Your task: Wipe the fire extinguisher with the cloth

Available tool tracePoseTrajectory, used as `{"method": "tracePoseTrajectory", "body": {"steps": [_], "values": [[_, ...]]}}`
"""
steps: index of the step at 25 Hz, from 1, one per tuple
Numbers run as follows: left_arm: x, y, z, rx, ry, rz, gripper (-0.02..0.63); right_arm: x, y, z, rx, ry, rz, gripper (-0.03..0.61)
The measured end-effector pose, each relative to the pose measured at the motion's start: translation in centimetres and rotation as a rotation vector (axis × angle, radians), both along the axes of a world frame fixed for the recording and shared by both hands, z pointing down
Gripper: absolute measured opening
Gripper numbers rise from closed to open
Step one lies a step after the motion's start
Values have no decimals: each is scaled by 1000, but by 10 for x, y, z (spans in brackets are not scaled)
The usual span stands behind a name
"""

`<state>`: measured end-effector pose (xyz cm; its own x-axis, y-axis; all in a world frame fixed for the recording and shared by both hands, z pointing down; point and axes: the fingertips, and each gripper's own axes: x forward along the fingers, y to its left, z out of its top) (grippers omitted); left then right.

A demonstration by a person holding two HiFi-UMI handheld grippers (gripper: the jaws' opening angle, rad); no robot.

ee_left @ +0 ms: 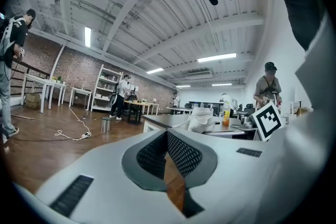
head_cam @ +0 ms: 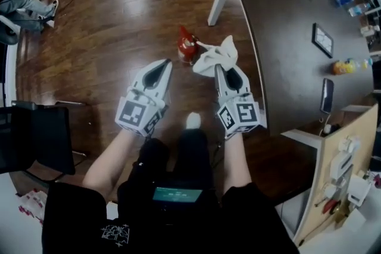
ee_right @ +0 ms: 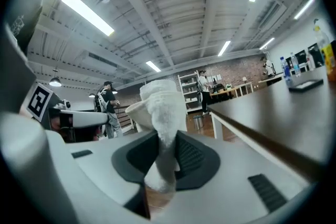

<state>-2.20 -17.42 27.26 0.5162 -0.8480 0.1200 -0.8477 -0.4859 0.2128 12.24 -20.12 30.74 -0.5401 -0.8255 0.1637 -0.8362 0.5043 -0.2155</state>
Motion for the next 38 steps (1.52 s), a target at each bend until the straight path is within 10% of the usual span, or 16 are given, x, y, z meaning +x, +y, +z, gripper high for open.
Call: {"method": "tracePoseTrajectory", "body": {"steps": [15,25,38], "values": [[16,-40,303,64,31,2,2,0,-109,329,40,17,-70,100],[8,-33,350,102,9,10,2,-13,-151,351,151,69,-56,98],[-21,-16,359,110,9,-28,2,-16,-135,517,-69,178,9,94]]}}
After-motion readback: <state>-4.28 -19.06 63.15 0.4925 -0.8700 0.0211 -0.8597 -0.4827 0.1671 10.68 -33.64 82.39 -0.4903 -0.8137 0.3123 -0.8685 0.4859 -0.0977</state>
